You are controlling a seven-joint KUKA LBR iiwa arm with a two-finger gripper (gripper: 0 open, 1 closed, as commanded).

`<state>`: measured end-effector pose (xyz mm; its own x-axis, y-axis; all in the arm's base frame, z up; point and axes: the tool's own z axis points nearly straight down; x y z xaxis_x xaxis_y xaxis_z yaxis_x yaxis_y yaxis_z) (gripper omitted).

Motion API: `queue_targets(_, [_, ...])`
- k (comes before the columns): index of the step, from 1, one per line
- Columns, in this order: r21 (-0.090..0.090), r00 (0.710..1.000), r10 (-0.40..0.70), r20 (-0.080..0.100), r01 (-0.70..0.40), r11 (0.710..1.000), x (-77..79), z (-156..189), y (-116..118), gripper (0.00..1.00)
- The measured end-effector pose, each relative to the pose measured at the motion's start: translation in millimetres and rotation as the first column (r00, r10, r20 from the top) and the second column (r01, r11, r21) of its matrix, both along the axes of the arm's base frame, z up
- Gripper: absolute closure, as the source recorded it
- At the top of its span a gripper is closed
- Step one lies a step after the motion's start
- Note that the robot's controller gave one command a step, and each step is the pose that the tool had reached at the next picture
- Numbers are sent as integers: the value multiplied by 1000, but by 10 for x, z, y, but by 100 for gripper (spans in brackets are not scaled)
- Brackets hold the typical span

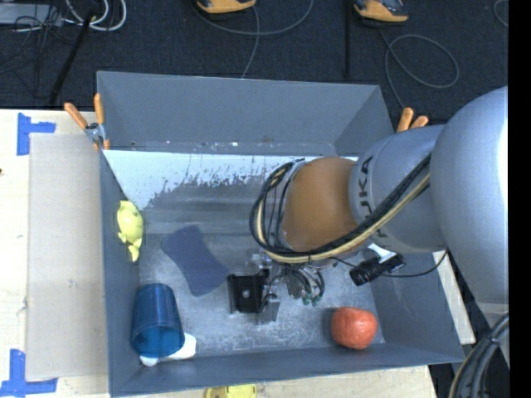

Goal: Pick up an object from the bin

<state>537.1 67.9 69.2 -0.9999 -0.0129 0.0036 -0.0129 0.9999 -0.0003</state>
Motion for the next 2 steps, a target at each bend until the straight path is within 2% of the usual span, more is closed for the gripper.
queue_targets(1, [0, 1000, -1, 0, 1, 1000, 0, 0, 0, 100])
queue_targets(2, [2, 1000, -15, 12, 15, 1000, 11, 1910, 187, 100])
